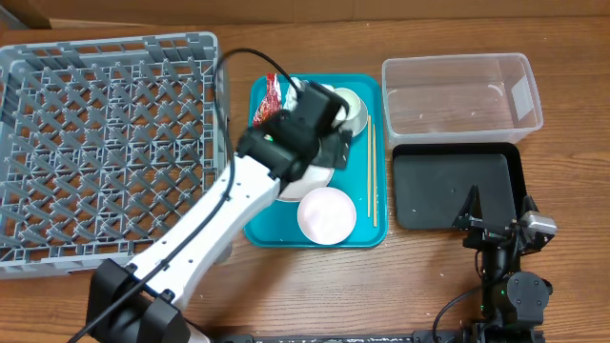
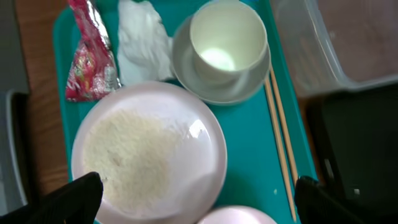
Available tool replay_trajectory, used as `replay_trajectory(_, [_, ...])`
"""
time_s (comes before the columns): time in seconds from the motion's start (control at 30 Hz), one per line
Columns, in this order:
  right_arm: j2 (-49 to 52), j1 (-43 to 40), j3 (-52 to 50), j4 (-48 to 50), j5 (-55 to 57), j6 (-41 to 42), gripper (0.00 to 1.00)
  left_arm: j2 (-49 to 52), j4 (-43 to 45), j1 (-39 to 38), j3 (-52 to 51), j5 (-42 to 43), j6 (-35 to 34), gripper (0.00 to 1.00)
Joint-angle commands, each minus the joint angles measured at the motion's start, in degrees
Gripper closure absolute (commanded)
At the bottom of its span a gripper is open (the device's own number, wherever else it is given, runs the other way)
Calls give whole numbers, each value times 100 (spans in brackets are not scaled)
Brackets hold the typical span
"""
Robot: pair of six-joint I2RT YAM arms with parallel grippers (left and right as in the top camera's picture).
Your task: Sort waste into correct bins and load items into the dishwasher
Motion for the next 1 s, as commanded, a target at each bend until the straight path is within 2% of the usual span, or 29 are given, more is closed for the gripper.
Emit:
replay_trajectory(0.0, [-44,-24,-61,33,24,13,0,85,216,63,11,-168,-70,0])
replay_trajectory(0.17, [-46,-24,-61,33,24,13,0,164,839,129,11,-951,-70,0])
replay_trajectory(0.33, [-46,-24,-61,33,24,13,0,417,1235,402,52,-1019,254,0])
replay_trajectory(0.43, [-46,-24,-61,33,24,13,0,629,863,704,367,-501,319,0])
replay_trajectory(0.6, [-46,-24,-61,33,24,13,0,1158,-256,1215,1392,627,723,0])
replay_trajectory(0.73, [-46,-24,-61,33,24,13,0,1519,-892,1362,2076,629,999,0])
replay_trajectory(0.9, [-46,-24,-61,33,24,13,0,1633,-800,1375,2140,577,925,0])
replay_trajectory(0.97, [-46,-24,-61,33,24,13,0,1703,-654,1375,2140,448,675,0])
